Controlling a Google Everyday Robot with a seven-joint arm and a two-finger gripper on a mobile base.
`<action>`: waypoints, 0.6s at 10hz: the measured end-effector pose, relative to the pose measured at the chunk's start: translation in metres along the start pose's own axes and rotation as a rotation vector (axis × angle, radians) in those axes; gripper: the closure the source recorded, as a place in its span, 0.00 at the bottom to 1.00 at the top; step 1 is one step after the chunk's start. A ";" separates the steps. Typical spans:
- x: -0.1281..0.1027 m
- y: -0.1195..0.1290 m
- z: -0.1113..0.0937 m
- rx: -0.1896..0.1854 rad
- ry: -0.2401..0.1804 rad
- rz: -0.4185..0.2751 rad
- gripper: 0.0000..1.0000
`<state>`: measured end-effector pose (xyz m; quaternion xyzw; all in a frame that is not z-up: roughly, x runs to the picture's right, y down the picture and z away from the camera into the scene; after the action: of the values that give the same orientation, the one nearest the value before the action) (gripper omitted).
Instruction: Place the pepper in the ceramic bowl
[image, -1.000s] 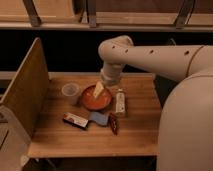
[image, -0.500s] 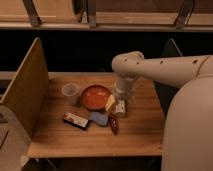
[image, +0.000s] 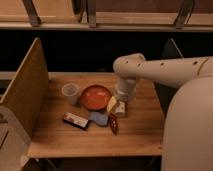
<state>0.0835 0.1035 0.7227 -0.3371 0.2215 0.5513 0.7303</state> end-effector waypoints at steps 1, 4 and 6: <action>-0.002 0.014 0.003 -0.005 0.004 -0.025 0.20; 0.007 0.032 0.030 -0.034 0.063 -0.021 0.20; 0.015 0.030 0.048 -0.052 0.102 0.014 0.20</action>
<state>0.0565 0.1530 0.7371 -0.3819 0.2465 0.5442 0.7052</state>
